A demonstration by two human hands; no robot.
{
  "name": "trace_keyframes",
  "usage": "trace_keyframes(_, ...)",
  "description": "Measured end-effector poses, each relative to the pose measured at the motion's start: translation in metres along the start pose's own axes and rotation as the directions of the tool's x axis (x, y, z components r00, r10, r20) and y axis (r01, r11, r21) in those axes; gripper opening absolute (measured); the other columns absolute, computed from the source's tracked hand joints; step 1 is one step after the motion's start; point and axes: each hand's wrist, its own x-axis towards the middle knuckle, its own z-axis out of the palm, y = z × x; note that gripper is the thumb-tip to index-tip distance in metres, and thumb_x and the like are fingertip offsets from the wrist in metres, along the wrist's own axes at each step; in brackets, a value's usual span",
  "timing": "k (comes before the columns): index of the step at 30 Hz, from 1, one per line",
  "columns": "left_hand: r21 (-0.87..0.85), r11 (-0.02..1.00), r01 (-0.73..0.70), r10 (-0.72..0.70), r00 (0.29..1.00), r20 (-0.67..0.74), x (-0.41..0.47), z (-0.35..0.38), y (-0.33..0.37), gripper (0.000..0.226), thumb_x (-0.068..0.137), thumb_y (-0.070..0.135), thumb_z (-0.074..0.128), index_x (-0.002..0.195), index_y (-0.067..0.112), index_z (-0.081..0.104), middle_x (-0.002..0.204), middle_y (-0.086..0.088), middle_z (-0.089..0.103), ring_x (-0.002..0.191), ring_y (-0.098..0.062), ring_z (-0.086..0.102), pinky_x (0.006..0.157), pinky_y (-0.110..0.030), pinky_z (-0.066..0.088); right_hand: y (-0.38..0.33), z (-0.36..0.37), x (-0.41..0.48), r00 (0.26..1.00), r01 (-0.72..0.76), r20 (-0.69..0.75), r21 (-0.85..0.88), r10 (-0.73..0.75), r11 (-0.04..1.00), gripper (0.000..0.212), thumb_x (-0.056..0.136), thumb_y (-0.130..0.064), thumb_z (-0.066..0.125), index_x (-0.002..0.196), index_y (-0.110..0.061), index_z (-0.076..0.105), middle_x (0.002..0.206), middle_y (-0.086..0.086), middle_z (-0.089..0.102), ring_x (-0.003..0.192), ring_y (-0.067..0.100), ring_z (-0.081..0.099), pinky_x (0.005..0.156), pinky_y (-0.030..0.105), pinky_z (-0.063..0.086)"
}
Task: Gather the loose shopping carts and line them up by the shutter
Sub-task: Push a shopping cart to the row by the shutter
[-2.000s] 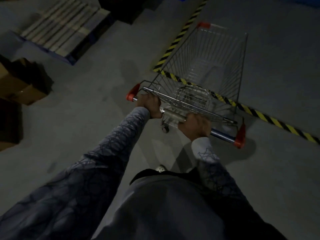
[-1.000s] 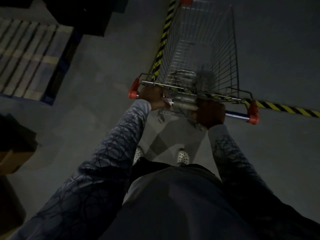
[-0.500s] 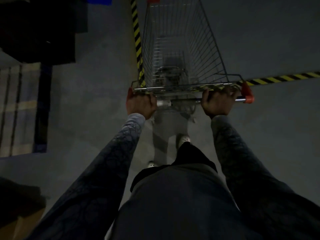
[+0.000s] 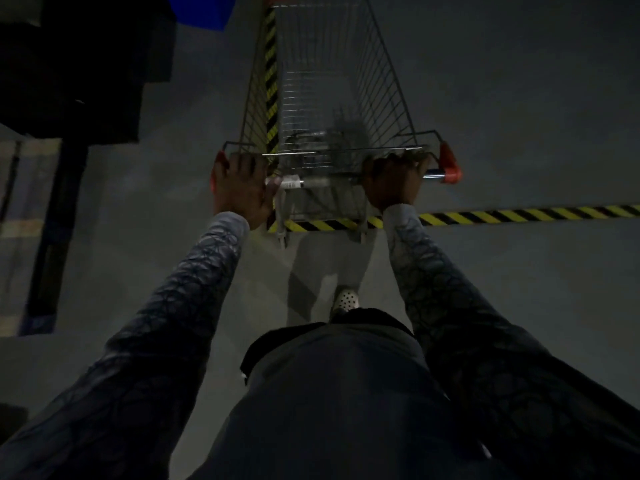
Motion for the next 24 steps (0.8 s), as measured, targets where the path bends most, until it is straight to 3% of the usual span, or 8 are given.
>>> trace_keyframes(5, -0.013, 0.956, 0.292, -0.292, 0.956, 0.008, 0.06, 0.016, 0.007, 0.062, 0.102, 0.053, 0.029, 0.131, 0.003, 0.052, 0.129, -0.027, 0.053, 0.13, -0.042, 0.039, 0.109, -0.056, 0.018, -0.007, 0.019, 0.071, 0.992, 0.112, 0.062, 0.034, -0.114, 0.993, 0.054, 0.099, -0.042, 0.032, 0.081, -0.01, 0.071, 0.082, 0.015, 0.071, 0.09, 0.036, 0.065, 0.095, 0.048, 0.037)
trace_keyframes(7, -0.028, 0.94, 0.339, -0.337, 0.94, 0.046, 0.088, 0.024, 0.002, 0.068, 0.102, 0.058, 0.024, 0.133, 0.003, 0.051, 0.132, -0.028, 0.052, 0.136, -0.045, 0.037, 0.11, -0.056, 0.016, -0.011, 0.028, 0.098, 0.986, 0.14, 0.084, 0.057, -0.144, 0.989, 0.056, 0.1, -0.043, 0.026, 0.089, -0.009, 0.07, 0.089, 0.015, 0.071, 0.097, 0.036, 0.063, 0.097, 0.047, 0.036)
trace_keyframes(12, -0.052, 0.953, 0.299, -0.299, 0.954, 0.019, 0.154, 0.048, -0.034, 0.07, 0.101, 0.06, 0.022, 0.124, 0.003, 0.055, 0.121, -0.028, 0.056, 0.13, -0.045, 0.043, 0.109, -0.058, 0.02, -0.037, 0.047, 0.154, 0.989, 0.122, 0.085, 0.039, -0.125, 0.992, 0.057, 0.101, -0.042, 0.022, 0.09, -0.011, 0.068, 0.092, 0.012, 0.07, 0.1, 0.035, 0.062, 0.099, 0.047, 0.035)
trace_keyframes(16, -0.064, 0.951, 0.301, -0.299, 0.953, 0.042, 0.209, 0.069, -0.069, 0.065, 0.099, 0.058, 0.031, 0.125, 0.003, 0.057, 0.124, -0.029, 0.056, 0.134, -0.045, 0.042, 0.112, -0.06, 0.023, -0.065, 0.065, 0.192, 0.995, 0.089, 0.029, 0.056, -0.09, 0.994, 0.046, 0.103, -0.038, 0.033, 0.084, -0.011, 0.065, 0.085, 0.012, 0.067, 0.093, 0.036, 0.061, 0.093, 0.046, 0.036)
trace_keyframes(20, -0.033, 0.976, 0.216, -0.216, 0.976, -0.001, 0.269, 0.085, -0.1, 0.063, 0.098, 0.056, 0.034, 0.116, 0.001, 0.06, 0.112, -0.026, 0.061, 0.122, -0.04, 0.051, 0.11, -0.057, 0.027, -0.091, 0.088, 0.233, 0.995, 0.049, -0.099, 0.174, -0.032, 0.983, 0.036, 0.101, -0.037, 0.048, 0.081, -0.011, 0.063, 0.086, 0.014, 0.062, 0.091, 0.038, 0.057, 0.088, 0.046, 0.037)
trace_keyframes(24, -0.03, 0.985, 0.168, -0.161, 0.973, 0.166, 0.34, 0.095, -0.124, 0.068, 0.097, 0.06, 0.025, 0.121, 0.004, 0.056, 0.124, -0.021, 0.057, 0.131, -0.037, 0.043, 0.114, -0.058, 0.022, -0.103, 0.104, 0.286, 0.999, 0.023, -0.037, 0.186, -0.016, 0.982, 0.045, 0.095, -0.052, 0.05, 0.093, -0.009, 0.066, 0.098, 0.019, 0.061, 0.1, 0.042, 0.057, 0.09, 0.049, 0.036)
